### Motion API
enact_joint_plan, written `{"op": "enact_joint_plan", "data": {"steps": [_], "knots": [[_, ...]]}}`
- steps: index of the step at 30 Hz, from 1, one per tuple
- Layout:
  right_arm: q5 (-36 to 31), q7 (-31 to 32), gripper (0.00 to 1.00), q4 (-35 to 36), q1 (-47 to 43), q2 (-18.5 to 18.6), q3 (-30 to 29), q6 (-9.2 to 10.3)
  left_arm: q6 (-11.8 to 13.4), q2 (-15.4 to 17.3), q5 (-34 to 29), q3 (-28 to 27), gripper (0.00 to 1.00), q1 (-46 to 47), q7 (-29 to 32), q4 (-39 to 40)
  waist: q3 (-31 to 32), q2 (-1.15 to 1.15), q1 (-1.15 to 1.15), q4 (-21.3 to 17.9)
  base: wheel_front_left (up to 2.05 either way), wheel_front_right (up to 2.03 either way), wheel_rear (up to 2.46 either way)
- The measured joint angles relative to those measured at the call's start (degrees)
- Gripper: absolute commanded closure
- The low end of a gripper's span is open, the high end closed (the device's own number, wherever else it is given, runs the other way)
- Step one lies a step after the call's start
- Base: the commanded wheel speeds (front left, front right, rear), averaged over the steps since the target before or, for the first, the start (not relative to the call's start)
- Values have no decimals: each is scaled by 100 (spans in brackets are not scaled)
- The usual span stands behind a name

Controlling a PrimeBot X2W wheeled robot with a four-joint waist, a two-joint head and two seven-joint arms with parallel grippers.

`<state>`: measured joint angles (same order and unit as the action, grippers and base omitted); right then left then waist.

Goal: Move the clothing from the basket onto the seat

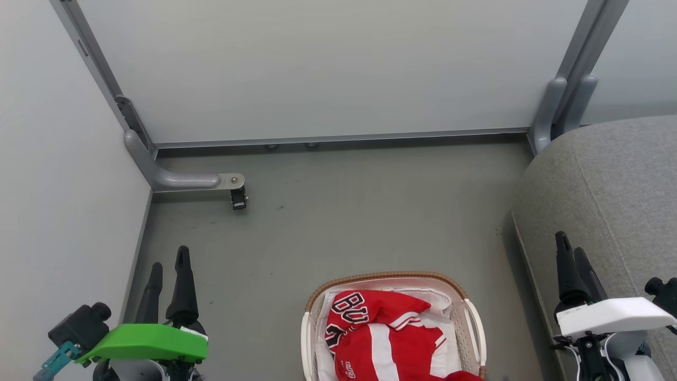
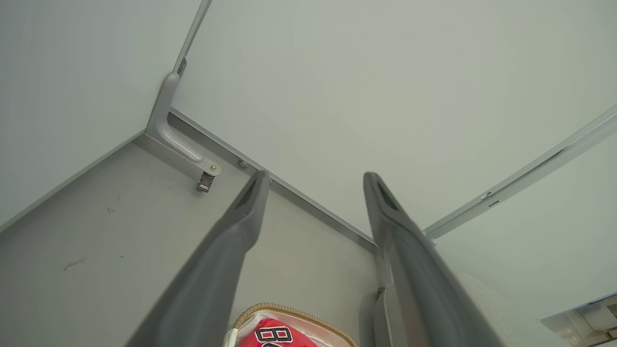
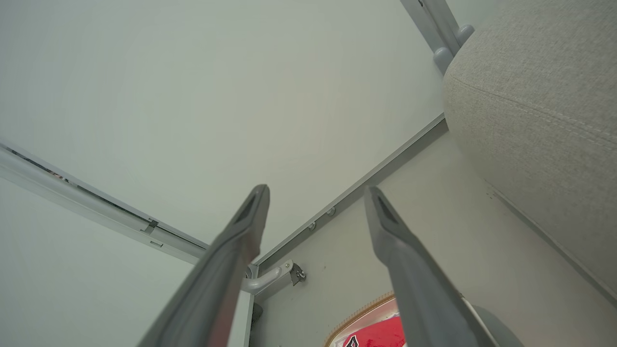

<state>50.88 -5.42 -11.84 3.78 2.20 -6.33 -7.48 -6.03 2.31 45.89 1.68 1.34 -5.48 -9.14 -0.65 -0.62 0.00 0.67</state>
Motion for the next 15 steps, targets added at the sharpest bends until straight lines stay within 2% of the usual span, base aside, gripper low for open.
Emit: {"op": "enact_joint_plan", "data": {"steps": [15], "knots": [[-1104,-248,0,-96,-79,11,71,0,107,9,-1029,123,0,-165,-240,-149,-1,0,0,-1,0,0,0]]}}
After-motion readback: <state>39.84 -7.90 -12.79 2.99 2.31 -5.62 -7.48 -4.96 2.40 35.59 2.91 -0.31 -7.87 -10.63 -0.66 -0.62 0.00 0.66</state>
